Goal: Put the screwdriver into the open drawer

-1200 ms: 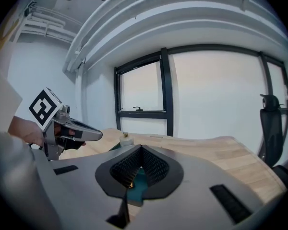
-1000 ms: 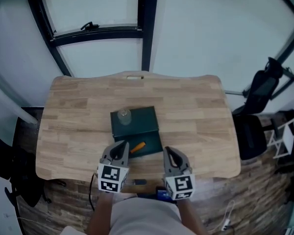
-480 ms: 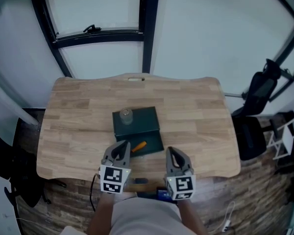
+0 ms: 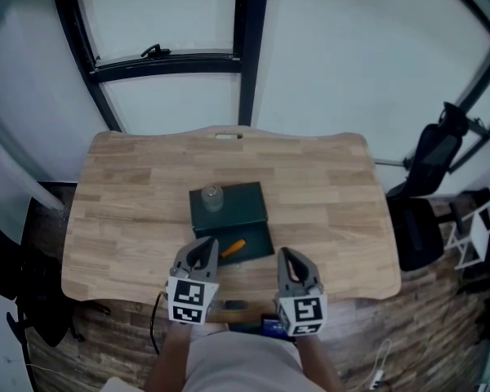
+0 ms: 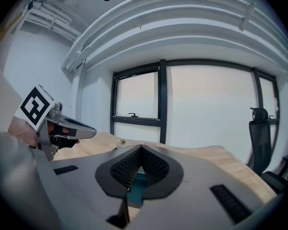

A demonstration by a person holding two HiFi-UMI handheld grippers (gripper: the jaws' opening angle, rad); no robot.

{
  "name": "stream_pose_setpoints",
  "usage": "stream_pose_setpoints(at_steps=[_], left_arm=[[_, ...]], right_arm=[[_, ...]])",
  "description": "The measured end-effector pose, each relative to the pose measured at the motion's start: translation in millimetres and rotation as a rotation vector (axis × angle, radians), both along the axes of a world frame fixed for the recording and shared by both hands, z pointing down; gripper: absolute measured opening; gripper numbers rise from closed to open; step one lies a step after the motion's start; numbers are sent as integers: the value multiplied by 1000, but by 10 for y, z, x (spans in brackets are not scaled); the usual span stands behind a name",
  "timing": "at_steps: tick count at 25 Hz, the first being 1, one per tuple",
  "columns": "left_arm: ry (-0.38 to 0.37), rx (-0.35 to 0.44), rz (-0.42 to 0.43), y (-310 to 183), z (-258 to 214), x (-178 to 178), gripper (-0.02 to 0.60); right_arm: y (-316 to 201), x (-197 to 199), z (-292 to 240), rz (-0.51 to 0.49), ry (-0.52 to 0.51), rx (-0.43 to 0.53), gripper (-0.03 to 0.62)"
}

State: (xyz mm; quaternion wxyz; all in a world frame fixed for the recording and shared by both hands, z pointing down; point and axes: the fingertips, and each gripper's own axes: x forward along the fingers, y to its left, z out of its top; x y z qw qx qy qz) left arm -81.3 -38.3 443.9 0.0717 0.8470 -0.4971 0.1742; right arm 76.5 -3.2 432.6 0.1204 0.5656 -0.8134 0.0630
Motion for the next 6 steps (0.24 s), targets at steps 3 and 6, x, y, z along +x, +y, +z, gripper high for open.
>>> stream_pose_setpoints(at_steps=[3,6], left_arm=[[8,-2,-1,0,10,-20,0],[16,-2,-3,1,22,-49,0]], right_arm=[[-3,-6,23,0,2,-2,-3],[-7,-12,44,2,2,-4,-3]])
